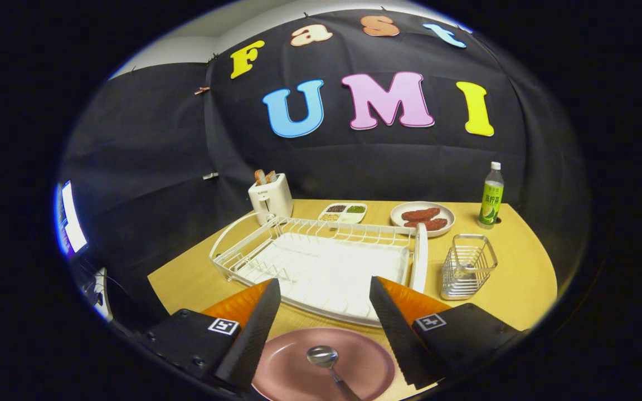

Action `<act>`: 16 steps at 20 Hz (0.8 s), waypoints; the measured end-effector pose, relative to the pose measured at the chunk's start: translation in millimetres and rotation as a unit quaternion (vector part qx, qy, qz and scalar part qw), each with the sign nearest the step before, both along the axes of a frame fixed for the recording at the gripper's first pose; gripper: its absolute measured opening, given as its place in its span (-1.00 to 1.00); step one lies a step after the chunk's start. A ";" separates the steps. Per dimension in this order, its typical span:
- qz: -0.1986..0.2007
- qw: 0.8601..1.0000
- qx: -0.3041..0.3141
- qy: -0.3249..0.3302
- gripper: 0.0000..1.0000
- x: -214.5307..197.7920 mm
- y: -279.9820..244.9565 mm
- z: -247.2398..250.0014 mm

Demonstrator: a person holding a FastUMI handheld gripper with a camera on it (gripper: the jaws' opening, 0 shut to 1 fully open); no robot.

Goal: Take the plate from the dish rack, then take the spoon from the basket and place it into the plate.

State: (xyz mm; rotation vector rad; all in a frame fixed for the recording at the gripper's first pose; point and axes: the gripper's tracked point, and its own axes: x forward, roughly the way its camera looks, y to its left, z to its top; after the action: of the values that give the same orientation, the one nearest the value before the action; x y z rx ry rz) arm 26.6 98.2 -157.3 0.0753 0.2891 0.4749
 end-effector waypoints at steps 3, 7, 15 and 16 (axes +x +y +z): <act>-0.021 0.999 -0.005 -0.028 0.96 3.8 -15.2 36.1; -0.058 0.996 -0.011 -0.068 0.97 -1.3 -39.1 92.3; -0.154 0.982 0.012 -0.105 0.97 -37.5 -88.7 171.6; -0.159 0.981 0.013 -0.106 0.97 -44.8 -92.3 175.2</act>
State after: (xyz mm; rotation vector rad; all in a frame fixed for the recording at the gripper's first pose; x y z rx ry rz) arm -18.1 5.9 17.9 0.0946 0.0583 0.1663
